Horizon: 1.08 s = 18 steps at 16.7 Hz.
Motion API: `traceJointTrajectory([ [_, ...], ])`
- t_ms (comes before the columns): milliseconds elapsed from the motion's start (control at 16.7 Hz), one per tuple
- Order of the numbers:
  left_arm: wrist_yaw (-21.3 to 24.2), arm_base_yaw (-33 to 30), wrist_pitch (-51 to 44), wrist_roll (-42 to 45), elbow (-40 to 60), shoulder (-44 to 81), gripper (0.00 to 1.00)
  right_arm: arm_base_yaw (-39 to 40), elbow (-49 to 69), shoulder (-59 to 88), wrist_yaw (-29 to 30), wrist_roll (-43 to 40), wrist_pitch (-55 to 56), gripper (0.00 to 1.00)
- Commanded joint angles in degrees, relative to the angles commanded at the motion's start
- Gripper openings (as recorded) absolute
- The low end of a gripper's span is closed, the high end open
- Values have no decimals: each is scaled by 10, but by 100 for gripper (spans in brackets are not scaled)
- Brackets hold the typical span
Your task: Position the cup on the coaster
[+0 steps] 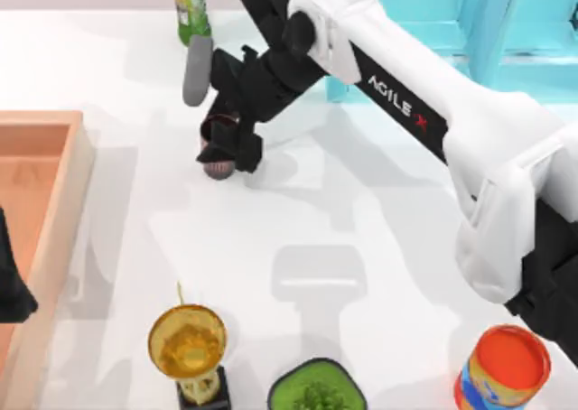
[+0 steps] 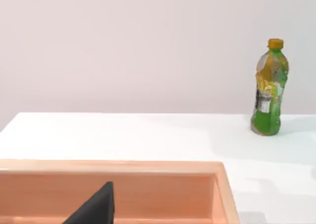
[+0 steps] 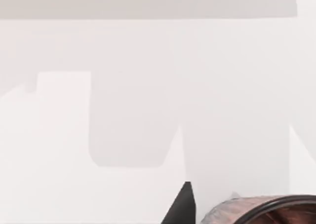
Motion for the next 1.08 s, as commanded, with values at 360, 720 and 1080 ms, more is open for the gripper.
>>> traceJointTrajectory([
  [360,0,0,0,0,0,0,100,0,0,0,0,0,0,0],
  [720,0,0,0,0,0,0,100,-2,-6,-5,1,3,1,0],
  [1080,0,0,0,0,0,0,100,-17,-160,-148,27,74,25,0],
])
